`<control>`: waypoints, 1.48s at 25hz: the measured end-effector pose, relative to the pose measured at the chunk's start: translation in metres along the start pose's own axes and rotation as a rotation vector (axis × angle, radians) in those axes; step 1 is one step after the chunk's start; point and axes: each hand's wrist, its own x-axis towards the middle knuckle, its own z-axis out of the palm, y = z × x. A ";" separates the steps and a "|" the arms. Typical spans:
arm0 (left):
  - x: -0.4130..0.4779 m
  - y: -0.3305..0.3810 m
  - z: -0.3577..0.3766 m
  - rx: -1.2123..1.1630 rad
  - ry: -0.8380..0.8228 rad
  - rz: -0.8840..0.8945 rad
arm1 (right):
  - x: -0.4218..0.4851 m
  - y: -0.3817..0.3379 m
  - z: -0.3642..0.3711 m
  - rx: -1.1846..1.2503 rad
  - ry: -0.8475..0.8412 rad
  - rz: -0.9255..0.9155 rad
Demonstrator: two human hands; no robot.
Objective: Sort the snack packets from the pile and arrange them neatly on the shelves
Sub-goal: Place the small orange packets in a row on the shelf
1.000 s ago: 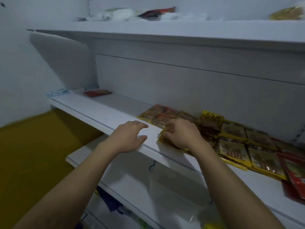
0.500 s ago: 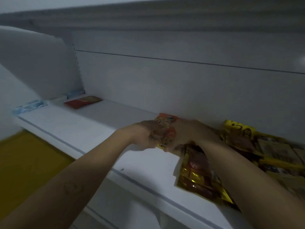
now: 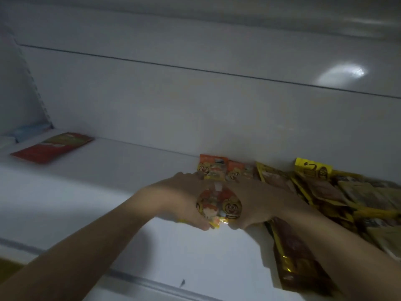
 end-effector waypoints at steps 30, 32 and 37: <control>0.121 -0.041 0.006 -0.373 0.154 -0.381 | 0.104 0.041 -0.008 0.000 0.161 0.316; 0.120 -0.044 0.005 -0.424 0.174 -0.371 | 0.107 0.040 -0.008 -0.022 0.152 0.346; 0.107 -0.048 0.003 -0.595 0.311 -0.344 | 0.109 0.035 -0.007 0.008 0.159 0.366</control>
